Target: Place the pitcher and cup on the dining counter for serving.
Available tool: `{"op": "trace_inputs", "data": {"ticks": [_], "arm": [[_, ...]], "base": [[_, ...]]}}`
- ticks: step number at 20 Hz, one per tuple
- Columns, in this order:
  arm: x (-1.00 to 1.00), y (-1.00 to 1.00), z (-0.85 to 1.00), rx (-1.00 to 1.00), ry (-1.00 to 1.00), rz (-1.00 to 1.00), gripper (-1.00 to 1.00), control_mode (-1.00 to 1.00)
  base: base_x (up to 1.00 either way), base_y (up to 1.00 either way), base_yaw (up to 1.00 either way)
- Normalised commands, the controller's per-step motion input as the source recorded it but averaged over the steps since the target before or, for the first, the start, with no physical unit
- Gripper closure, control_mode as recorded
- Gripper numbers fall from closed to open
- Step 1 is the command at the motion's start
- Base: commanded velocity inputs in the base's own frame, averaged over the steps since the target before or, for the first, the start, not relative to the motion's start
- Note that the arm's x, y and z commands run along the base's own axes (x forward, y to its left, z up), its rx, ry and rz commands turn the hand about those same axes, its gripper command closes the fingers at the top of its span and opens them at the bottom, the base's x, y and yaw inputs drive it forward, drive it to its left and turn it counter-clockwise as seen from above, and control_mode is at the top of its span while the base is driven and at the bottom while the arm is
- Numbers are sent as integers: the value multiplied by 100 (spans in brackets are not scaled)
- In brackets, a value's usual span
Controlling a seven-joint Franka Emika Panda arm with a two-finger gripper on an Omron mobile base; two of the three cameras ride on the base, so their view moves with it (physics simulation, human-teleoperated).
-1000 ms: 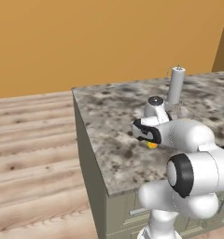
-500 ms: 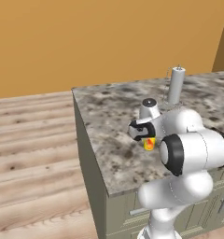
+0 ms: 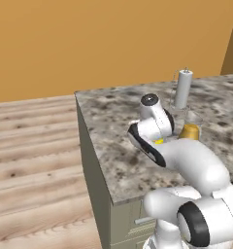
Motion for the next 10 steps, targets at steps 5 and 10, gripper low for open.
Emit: {"op": "trace_inputs", "data": {"ticks": [5,10], "arm": [[-100,9,29,-1,-41,-1,-100,-100],[-100,-52,0,11,-24,0,-100,-100]], "base": [[0,0,0],[0,0,0]]}}
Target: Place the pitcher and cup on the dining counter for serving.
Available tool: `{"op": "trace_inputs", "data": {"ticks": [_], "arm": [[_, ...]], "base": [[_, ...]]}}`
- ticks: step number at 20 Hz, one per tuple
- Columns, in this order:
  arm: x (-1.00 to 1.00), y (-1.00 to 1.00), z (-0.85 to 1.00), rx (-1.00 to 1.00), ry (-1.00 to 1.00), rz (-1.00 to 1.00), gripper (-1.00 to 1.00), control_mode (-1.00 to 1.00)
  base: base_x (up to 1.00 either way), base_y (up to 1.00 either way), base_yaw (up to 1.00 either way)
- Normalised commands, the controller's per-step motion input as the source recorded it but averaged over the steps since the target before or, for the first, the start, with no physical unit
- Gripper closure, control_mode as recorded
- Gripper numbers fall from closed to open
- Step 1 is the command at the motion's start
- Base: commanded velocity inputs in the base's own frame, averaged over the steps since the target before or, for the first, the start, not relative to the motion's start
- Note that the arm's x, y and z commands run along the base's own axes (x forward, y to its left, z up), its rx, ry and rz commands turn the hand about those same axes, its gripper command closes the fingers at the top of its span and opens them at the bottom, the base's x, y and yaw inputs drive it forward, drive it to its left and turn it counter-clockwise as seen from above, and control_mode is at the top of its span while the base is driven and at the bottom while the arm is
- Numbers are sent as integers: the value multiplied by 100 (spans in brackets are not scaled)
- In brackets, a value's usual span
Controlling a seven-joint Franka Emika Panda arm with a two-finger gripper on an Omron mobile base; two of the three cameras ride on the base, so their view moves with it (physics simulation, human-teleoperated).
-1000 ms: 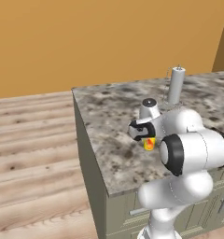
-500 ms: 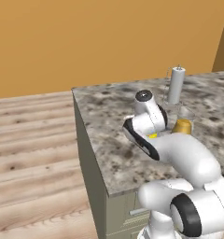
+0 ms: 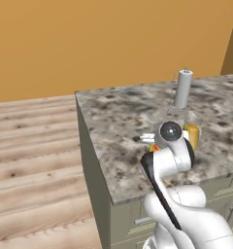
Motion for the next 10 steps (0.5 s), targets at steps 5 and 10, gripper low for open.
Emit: {"op": "trace_inputs", "data": {"ticks": [5,10], "arm": [[-100,-76,0,21,-15,0,-100,-100],[-61,-19,0,11,-13,-7,-100,-100]], "base": [[0,0,0],[0,0,0]]}}
